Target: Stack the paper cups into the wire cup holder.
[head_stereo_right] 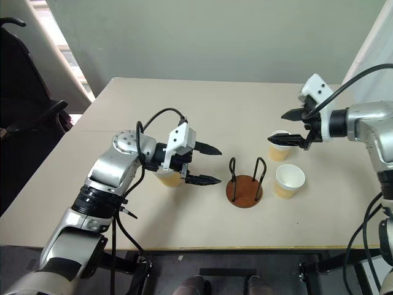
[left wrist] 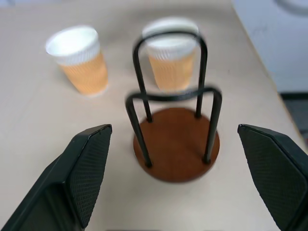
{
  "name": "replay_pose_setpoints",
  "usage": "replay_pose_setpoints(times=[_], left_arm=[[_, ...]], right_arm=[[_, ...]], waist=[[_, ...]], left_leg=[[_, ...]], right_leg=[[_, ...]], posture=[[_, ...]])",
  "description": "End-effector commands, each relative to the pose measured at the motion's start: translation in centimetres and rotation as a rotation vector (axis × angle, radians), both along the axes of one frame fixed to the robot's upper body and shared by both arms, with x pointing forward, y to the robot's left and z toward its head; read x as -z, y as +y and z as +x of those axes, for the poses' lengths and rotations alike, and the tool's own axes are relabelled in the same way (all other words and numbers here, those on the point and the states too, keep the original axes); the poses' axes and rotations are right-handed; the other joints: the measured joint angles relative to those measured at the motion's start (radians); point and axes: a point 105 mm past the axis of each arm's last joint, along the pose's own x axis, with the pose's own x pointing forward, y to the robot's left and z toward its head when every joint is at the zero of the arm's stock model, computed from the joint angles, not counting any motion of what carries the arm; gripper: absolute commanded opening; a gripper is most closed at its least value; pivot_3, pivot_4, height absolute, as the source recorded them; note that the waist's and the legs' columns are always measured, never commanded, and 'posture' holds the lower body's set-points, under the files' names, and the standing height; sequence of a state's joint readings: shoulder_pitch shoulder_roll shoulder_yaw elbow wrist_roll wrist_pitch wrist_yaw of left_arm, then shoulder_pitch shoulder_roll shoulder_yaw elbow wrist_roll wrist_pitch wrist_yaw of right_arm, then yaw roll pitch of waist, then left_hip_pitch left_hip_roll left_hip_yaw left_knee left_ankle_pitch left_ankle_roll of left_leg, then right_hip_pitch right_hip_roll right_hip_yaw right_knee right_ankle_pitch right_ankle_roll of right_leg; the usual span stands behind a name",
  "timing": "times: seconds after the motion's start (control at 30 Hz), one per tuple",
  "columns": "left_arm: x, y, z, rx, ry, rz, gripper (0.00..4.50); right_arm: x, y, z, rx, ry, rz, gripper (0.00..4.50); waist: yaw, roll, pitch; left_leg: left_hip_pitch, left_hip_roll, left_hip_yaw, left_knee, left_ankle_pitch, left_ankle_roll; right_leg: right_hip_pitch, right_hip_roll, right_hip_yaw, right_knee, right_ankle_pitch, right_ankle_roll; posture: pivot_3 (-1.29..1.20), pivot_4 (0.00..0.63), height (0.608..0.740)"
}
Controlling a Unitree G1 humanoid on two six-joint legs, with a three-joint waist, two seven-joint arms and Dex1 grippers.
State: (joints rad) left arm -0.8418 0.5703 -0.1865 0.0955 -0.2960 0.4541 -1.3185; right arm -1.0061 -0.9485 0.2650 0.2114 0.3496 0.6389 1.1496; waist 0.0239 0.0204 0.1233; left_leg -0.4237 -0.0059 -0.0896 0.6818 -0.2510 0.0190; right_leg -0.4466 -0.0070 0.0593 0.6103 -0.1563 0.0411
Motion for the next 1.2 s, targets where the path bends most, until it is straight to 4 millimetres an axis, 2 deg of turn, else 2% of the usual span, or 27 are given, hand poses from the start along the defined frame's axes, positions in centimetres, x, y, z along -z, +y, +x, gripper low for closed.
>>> replay_pose_setpoints(times=[0.03,0.17,0.33,0.5,0.7,0.8,1.0,1.17,1.2], left_arm=[[-2.7,1.2,-0.8,0.002,-0.018,-0.064,4.50],[-3.2,3.3,-1.0,-0.036,0.013,-0.047,4.50],[-3.1,5.2,-0.2,-0.105,-0.082,0.049,4.50],[-3.9,5.0,0.0,-0.104,-0.118,0.028,4.50],[-4.0,4.7,-0.3,-0.089,-0.131,0.027,4.50],[-4.0,4.6,-0.3,-0.087,-0.133,0.026,4.50],[-4.2,4.6,-0.2,-0.082,-0.131,0.030,4.50],[-4.4,4.7,-0.2,-0.082,-0.131,0.027,4.50],[-4.4,4.7,-0.2,-0.081,-0.129,0.025,4.50]], right_arm=[[-0.5,-0.2,0.9,-0.021,-0.064,-0.112,4.46],[0.9,-0.7,2.2,-0.036,-0.050,-0.238,4.46],[1.7,-1.0,3.7,-0.040,-0.033,-0.337,4.46],[3.0,-1.5,4.8,-0.036,0.002,-0.416,4.46],[4.9,-2.2,5.7,-0.011,0.030,-0.508,4.46],[5.1,-1.9,6.0,-0.010,0.025,-0.515,3.90],[5.2,-1.9,6.3,-0.015,0.008,-0.534,1.80],[3.9,-2.1,5.6,-0.050,-0.008,-0.505,0.08],[3.2,-2.2,5.2,-0.068,-0.015,-0.488,0.03]], waist=[[-0.001,0.000,0.000],[-0.002,0.000,0.000],[-0.002,0.000,0.000],[-0.002,0.000,0.000],[-0.002,0.000,0.000],[-0.003,0.000,0.000],[-0.003,0.000,0.000],[-0.003,0.000,0.000],[-0.002,0.000,0.000]], left_leg=[[0.000,0.000,0.000,0.000,0.000,0.000],[0.000,0.001,0.000,-0.001,0.000,0.000],[-0.001,0.001,-0.001,-0.001,0.000,-0.001],[-0.001,0.001,-0.002,-0.002,-0.001,-0.002],[-0.001,0.001,-0.002,-0.005,-0.001,-0.003],[-0.001,0.001,-0.002,-0.007,-0.001,-0.004],[-0.001,0.001,-0.002,-0.011,0.001,-0.008],[-0.001,0.001,-0.002,-0.012,0.001,-0.009],[-0.001,0.001,-0.002,-0.012,0.001,-0.009]], right_leg=[[-0.001,0.000,0.000,0.000,0.000,0.000],[-0.001,0.000,-0.001,0.000,-0.001,-0.002],[-0.002,0.000,-0.001,0.001,-0.001,-0.004],[-0.002,0.000,-0.002,0.001,-0.001,-0.006],[-0.004,0.000,-0.002,0.001,-0.002,-0.007],[-0.005,0.000,-0.002,0.001,-0.002,-0.008],[-0.006,0.000,-0.002,0.001,-0.002,-0.009],[-0.006,0.000,-0.002,0.001,-0.002,-0.009],[-0.007,0.000,-0.002,0.001,-0.002,-0.009]], posture=[[0.00,0.150,0.740],[0.00,0.150,0.740],[0.00,0.150,0.740],[0.00,0.150,0.740],[0.00,0.150,0.740],[0.00,0.150,0.740],[0.00,0.150,0.740],[0.00,0.150,0.740],[0.00,0.150,0.740]])
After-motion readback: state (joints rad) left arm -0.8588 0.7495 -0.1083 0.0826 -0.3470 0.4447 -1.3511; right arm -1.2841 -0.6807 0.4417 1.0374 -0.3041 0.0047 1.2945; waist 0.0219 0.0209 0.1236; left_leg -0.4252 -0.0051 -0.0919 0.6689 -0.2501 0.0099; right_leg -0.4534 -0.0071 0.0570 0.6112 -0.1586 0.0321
